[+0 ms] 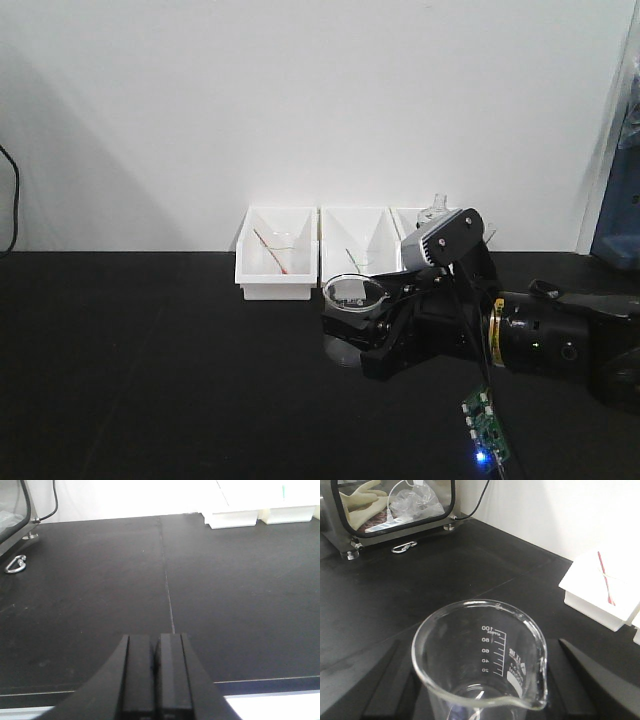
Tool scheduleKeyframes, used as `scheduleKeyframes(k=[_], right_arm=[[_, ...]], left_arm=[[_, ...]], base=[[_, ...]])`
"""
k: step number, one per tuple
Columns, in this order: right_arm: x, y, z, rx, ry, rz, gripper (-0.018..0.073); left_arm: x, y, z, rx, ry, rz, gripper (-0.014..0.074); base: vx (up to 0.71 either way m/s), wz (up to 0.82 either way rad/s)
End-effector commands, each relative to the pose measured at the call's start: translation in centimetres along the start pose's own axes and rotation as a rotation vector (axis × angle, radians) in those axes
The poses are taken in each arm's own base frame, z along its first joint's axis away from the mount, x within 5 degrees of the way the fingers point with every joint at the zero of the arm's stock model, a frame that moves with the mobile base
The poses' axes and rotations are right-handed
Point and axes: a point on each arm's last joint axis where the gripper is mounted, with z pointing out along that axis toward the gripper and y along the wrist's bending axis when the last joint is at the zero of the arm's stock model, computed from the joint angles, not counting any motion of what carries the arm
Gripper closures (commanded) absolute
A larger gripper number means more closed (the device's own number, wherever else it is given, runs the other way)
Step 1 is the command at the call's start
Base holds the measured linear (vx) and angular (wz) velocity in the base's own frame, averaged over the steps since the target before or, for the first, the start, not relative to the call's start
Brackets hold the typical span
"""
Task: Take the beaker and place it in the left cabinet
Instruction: 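Hold the beaker in the right gripper while driving to the cabinet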
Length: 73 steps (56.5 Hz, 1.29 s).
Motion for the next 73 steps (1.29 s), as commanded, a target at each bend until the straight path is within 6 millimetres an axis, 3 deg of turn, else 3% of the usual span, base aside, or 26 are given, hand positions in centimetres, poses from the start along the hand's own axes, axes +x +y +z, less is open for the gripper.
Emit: scheduleKeyframes(k=[1,36,73], right_arm=[[-2.47,0.45,-1.28,-0.004,-0.087,-0.008,0.0340],[-2.46,0.46,-1.28,-0.004,-0.086,-0.010,0.0340],[-2.46,0.46,-1.28,-0.004,-0.086,-0.010,0.0340]], left_arm=[[-1.12,-0.18,-0.26,0.023,-0.108,-0.005,0.0593],[-1.12,-0.18,-0.26,0.023,-0.108,-0.005,0.0593],[-1.12,-0.18,-0.26,0.023,-0.108,-0.005,0.0593]], base=[[0.00,0.00],[-0.07,0.05],[-0.17,0.40]])
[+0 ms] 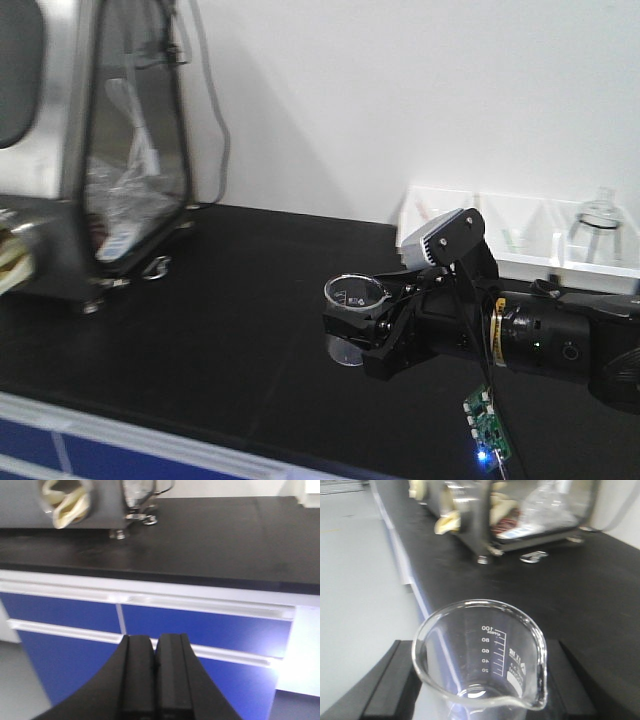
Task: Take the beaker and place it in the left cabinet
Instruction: 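Hold the beaker in the right gripper while driving to the cabinet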
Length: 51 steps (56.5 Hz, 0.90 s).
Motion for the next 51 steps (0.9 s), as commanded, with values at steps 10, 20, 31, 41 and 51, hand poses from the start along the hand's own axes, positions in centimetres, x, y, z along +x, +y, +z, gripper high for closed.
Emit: scheduleKeyframes(k=[10,20,31,41,51], right_arm=[[-2.48,0.46,-1.29,-0.005,-0.088,-0.010,0.0340],[-2.48,0.46,-1.29,-0.005,-0.088,-0.010,0.0340],[-2.48,0.46,-1.29,-0.005,-0.088,-0.010,0.0340],[-2.48,0.47,-1.29,-0.005,-0.088,-0.011,0.0340],[-2.48,0.47,-1.29,-0.006,-0.088,-0.011,0.0340]], left_arm=[[-1.12,-0.18,-0.26,0.023,-0.108,-0.005,0.0593],[-1.12,-0.18,-0.26,0.023,-0.108,-0.005,0.0593],[-1.12,-0.18,-0.26,0.023,-0.108,-0.005,0.0593],[-1.12,-0.18,-0.26,0.023,-0.108,-0.005,0.0593],[-1.12,-0.18,-0.26,0.023,-0.108,-0.005,0.0593]], base=[[-0.14,0.60],[-0.11,0.66],[-0.08,0.75],[-0.04,0.76],[0.03,0.67]])
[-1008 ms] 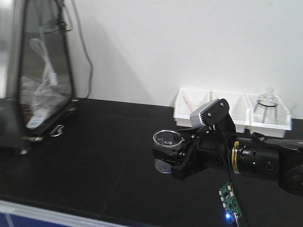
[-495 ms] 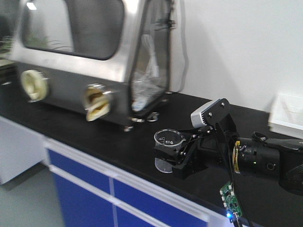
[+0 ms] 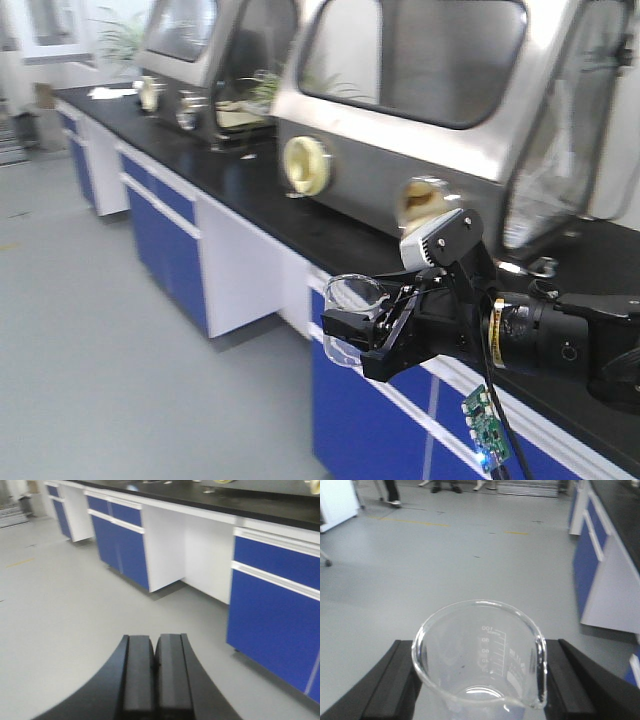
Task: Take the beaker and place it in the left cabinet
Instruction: 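Hold the beaker in the right gripper while driving to the cabinet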
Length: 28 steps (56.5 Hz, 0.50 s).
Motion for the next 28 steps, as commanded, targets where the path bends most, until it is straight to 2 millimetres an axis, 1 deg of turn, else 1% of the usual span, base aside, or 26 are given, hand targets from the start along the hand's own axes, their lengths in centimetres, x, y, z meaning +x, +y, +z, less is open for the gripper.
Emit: scheduleKeyframes(k=[1,13,28], right_arm=[[-2.48,0.44,-1.28,-0.002,-0.087,-0.011,0.0340],[-2.48,0.44,-1.28,-0.002,-0.087,-0.011,0.0340],[-2.48,0.43,-1.28,-0.001,-0.087,-0.011,0.0340]], left_arm=[[-1.12,-0.18,-0.26,0.023,-0.108,-0.005,0.0593],[-1.12,-0.18,-0.26,0.023,-0.108,-0.005,0.0593],[-1.12,-0.18,-0.26,0.023,-0.108,-0.005,0.0593]], base=[[0.06,0.61],[0.11,0.57],[0.17,0.61]])
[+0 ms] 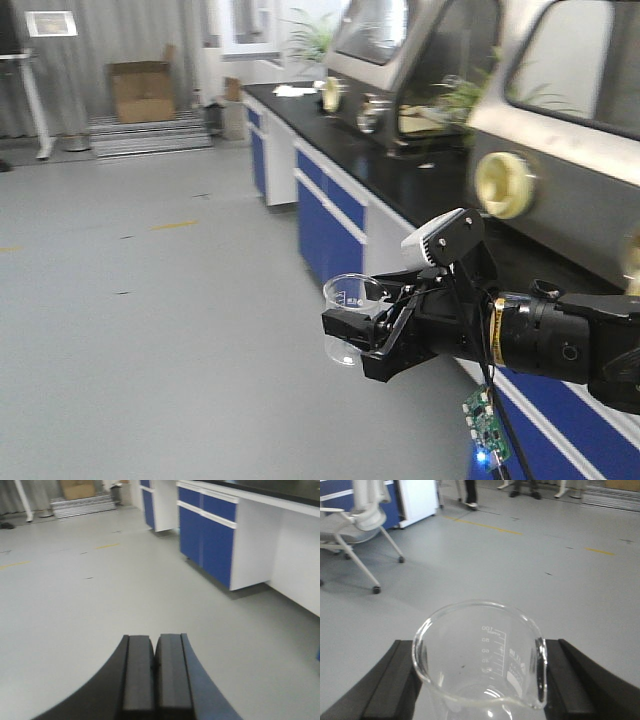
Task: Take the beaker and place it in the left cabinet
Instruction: 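Hold the beaker in the right gripper while driving to the cabinet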
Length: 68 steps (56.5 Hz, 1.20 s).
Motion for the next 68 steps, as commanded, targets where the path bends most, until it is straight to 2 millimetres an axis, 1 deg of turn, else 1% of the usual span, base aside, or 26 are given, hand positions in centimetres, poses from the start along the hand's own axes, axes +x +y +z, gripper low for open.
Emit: scheduleKeyframes(k=[1,18,35,49,68], right_arm=[[-2.48,0.43,-1.28,-0.001,-0.087,-0.011,0.0340],[-2.48,0.43,-1.28,-0.001,-0.087,-0.011,0.0340],[-2.48,0.43,-1.28,-0.001,-0.087,-0.011,0.0340],[-2.47,0.44,-1.28,-0.002,-0.087,-0.012,0.0340],[-2.47,0.44,-1.28,-0.002,-0.086,-0.013,0.0340]], left_arm=[[-1.12,-0.18,-0.26,0.023,-0.108,-0.005,0.0593],[-1.12,-0.18,-0.26,0.023,-0.108,-0.005,0.0593],[-1.12,-0.18,-0.26,0.023,-0.108,-0.005,0.0593],[-1.12,-0.18,-0.26,0.023,-0.108,-0.005,0.0593],[-1.12,-0.18,-0.26,0.023,-0.108,-0.005,0.0593]], base=[[0.21,0.61],[0.25,0.55],[0.34,0.39],[0.46,0.16],[0.56,0.00]])
